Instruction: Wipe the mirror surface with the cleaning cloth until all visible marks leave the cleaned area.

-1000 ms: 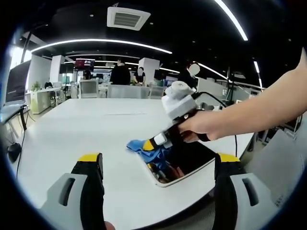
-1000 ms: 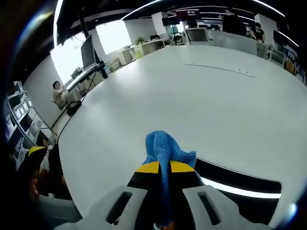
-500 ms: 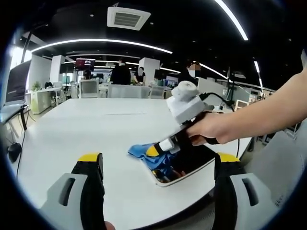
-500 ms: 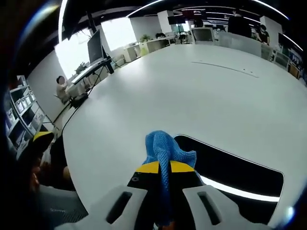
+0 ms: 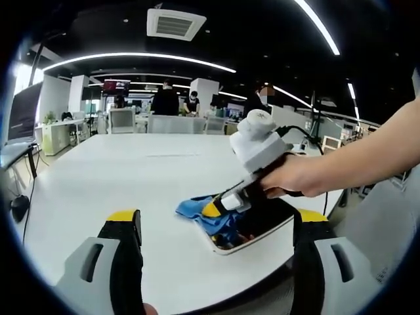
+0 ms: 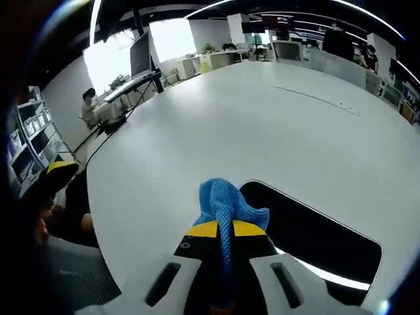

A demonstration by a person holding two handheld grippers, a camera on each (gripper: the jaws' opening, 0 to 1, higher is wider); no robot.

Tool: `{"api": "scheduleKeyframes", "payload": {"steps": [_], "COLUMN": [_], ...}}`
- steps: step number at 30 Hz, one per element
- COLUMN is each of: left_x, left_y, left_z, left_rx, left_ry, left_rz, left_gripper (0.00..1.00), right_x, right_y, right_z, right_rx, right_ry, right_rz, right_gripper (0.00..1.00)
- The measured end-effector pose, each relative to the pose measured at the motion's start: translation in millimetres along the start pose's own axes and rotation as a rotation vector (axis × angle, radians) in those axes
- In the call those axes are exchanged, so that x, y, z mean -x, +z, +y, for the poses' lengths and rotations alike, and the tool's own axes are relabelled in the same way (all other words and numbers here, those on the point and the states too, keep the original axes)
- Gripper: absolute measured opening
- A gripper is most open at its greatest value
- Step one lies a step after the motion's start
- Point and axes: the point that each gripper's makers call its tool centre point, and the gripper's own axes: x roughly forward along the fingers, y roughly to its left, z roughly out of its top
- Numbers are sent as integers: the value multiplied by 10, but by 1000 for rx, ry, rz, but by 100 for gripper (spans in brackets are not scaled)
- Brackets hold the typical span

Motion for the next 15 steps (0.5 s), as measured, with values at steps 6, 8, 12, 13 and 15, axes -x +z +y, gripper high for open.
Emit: {"api": "scheduleKeyframes", "payload": {"steps": [6,8,12,13,15], "left_x": [2,2,2,2,-1], "left_y": [1,4,10,11,14], "left_z": [3,4,0,-3,-5], "left_rx": [1,1,2,3,3], "left_ry": [2,3,2,0,-1], "left_rz": [0,-2,-6,-6,-8], "left_gripper": [94,94,94,94,93], "right_x": [26,39,83,98,108], "right_y": [-29,-48,-90,-106,-128], "right_z": [-37,-64,-134,-160,-208], "right_rx": [83,100,93,93,103], "right_ry": [-12,-18,-29,-39,-50], "right_rz": [13,9,11,14,11], "right_gripper": [0,0,0,0,0]}}
